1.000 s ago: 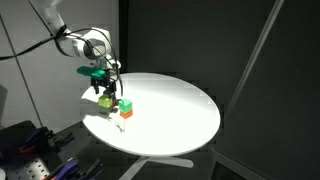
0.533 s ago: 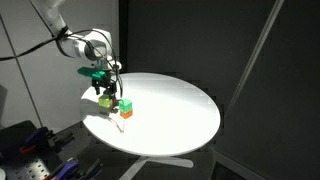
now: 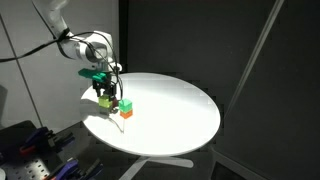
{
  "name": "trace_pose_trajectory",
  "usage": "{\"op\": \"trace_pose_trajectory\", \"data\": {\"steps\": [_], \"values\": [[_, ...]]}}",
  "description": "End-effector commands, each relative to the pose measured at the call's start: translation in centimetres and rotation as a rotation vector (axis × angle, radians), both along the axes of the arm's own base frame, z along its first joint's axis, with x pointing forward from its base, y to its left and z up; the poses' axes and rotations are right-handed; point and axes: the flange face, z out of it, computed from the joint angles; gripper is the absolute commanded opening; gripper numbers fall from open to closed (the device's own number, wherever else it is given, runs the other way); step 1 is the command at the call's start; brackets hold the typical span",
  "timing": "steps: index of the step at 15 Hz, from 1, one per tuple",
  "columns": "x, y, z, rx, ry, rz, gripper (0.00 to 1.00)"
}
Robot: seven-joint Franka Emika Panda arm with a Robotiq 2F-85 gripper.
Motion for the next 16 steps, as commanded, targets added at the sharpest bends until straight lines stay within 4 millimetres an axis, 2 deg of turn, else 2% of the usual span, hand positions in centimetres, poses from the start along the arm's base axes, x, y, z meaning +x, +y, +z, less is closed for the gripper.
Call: {"op": "trace_pose_trajectory", "data": {"steps": [1,2,4,10,16], "values": [[0.7,-0.1,0.1,-0.017,-0.016,-0.01,0.56],[0.7,-0.2,0.1,-0.019,-0.012,-0.011,0.47],[0.7,-0.1,0.4,-0.021,-0.007,-0.009,0.35],[0.0,0.3,1.7,-0.022,0.005,0.003,0.31],[-0.3,-0.2,4.2,-0.041,0.023,-0.015,0.31]]}}
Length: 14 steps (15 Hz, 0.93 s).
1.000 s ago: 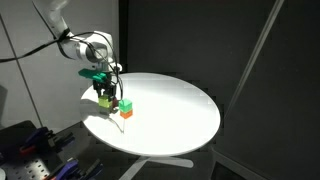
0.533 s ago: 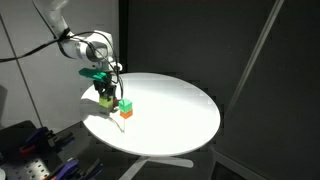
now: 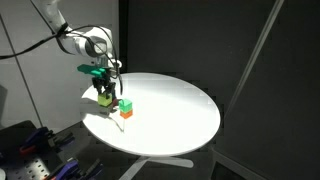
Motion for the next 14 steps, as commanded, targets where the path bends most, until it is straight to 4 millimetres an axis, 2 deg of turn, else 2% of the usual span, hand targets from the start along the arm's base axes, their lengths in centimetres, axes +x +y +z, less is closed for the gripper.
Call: {"op": "trace_pose_trajectory", "data": {"steps": [1,7,14], "values": [[-0.3,-0.4,2.6,-0.029,0.001,-0.021,0.31],[0.2,-2.0,5.2,-0.051,-0.028,-0.111,0.31],[1.7,-6.1,6.2,-0.12,-0.066,-0.258,0.31]]}}
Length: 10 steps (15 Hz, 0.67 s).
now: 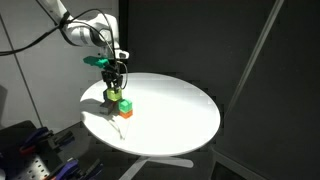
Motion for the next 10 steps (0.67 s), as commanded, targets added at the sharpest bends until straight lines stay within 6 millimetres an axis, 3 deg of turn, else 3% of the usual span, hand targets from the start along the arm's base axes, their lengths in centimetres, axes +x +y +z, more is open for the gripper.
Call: {"op": "trace_pose_trajectory", "data": {"steps": [1,10], "values": [[0.8,-1.9,1.2,-0.043,-0.002,-0.066,0.31],[2.2,-3.7,0.8,-0.015,0.027,-0.043,0.31]]}}
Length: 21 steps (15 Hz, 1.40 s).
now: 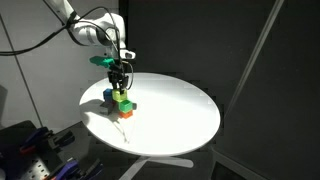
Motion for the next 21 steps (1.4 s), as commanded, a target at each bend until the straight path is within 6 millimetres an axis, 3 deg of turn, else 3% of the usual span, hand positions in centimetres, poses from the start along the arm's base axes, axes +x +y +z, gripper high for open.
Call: {"op": "trace_pose_trajectory", "data": {"steps": [1,21], "values": [[1.3,-0.7,0.1,0.012,0.017,0.02,0.31],[3.5,-2.4,-1.5,0.03,0.025,0.002,0.31]]}}
